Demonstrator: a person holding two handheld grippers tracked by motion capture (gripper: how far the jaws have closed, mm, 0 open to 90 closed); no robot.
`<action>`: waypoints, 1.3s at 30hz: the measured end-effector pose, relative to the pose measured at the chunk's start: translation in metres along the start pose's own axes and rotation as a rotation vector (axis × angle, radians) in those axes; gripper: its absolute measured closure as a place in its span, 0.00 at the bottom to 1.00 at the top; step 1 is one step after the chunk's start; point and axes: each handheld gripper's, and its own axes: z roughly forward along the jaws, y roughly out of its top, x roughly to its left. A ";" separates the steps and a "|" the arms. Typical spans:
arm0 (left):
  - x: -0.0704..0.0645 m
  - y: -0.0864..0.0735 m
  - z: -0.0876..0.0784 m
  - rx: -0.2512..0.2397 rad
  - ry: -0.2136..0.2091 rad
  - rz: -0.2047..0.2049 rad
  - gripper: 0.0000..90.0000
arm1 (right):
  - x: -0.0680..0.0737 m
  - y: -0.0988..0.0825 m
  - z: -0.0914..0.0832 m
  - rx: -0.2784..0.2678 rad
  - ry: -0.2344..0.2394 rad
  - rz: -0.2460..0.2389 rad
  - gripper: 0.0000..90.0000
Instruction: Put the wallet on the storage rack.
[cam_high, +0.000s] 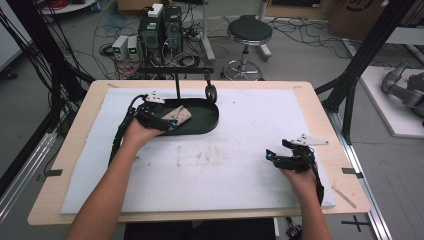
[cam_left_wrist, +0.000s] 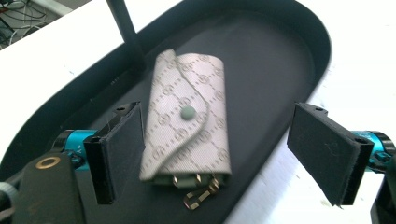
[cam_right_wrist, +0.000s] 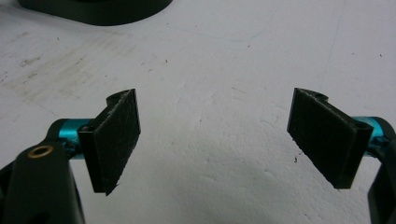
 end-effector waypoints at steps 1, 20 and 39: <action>-0.002 -0.002 -0.003 -0.009 -0.004 0.000 0.21 | 0.000 0.000 0.000 0.000 -0.001 -0.003 0.20; -0.039 -0.044 -0.036 -0.090 -0.050 0.011 0.21 | 0.002 0.000 0.001 0.001 0.005 -0.008 0.20; -0.056 -0.084 -0.059 -0.157 -0.071 -0.044 0.18 | 0.001 0.000 0.001 -0.001 0.011 -0.001 0.20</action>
